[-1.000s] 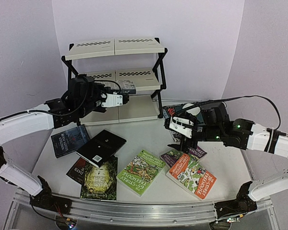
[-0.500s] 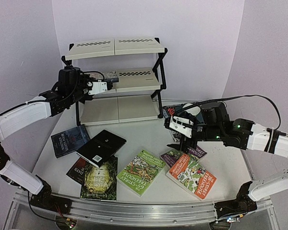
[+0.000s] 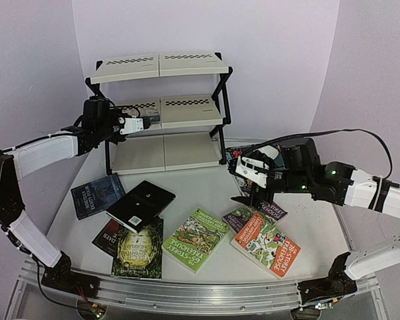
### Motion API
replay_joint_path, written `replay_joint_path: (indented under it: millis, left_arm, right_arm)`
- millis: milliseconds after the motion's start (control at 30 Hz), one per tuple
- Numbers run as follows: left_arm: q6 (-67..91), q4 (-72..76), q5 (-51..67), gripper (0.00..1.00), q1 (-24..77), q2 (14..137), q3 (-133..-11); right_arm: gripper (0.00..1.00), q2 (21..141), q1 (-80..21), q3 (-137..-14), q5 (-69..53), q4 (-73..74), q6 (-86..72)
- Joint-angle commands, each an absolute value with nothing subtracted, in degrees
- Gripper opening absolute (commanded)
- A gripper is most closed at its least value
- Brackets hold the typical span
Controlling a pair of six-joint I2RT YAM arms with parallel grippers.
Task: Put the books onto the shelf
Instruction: Place the book on the shelf.
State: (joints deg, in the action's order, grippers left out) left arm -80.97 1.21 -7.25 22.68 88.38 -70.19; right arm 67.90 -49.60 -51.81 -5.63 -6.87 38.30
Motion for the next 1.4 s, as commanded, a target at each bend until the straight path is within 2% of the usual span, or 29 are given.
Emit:
replay_joint_path:
  millis: [0, 633, 1200, 1367]
  left_arm:
    - [-79.7, 5.9, 1.6, 0.0, 19.3, 87.5, -72.1]
    - [-81.5, 5.5, 4.7, 0.0, 15.8, 92.0, -72.8]
    - [-82.0, 6.5, 14.1, 0.0, 10.6, 96.7, -76.1]
    - [-82.6, 6.5, 14.6, 0.06, 10.3, 97.9, -77.0]
  right_arm:
    - [0.98, 66.5, -49.9, -54.8, -6.8, -6.1, 37.7]
    - [0.98, 66.4, -50.0, -55.3, -7.6, -5.7, 37.1]
    - [0.98, 66.9, -49.9, -55.9, -7.5, -5.2, 36.7]
    - [0.98, 67.3, -50.0, -56.2, -7.5, -5.1, 36.7]
